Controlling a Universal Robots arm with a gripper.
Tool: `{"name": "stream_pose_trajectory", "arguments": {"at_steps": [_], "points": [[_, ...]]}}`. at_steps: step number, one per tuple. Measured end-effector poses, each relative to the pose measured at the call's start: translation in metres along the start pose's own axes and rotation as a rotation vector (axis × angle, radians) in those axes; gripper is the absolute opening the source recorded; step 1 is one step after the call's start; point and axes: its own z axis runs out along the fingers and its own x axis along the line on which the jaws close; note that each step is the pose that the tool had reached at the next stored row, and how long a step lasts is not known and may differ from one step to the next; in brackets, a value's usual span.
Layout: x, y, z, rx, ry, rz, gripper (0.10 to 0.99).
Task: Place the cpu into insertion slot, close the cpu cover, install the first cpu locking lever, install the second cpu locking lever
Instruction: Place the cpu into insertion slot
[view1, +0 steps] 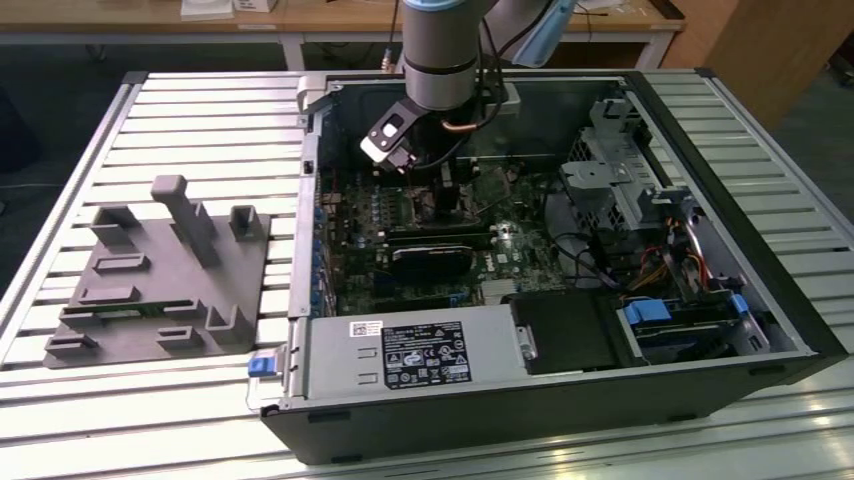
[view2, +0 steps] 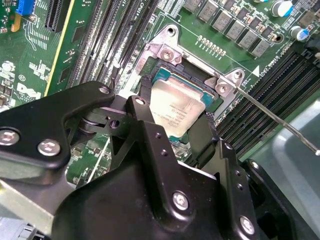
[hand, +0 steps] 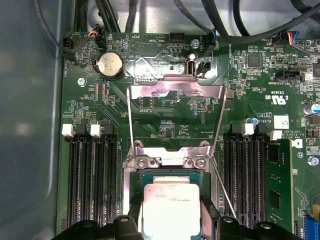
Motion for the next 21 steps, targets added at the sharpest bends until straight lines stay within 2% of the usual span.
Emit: {"name": "stream_pose_trajectory", "arguments": {"at_steps": [21], "points": [[0.0004, 0.0001, 0.002, -0.001, 0.0019, 0.0, 0.553]]}}
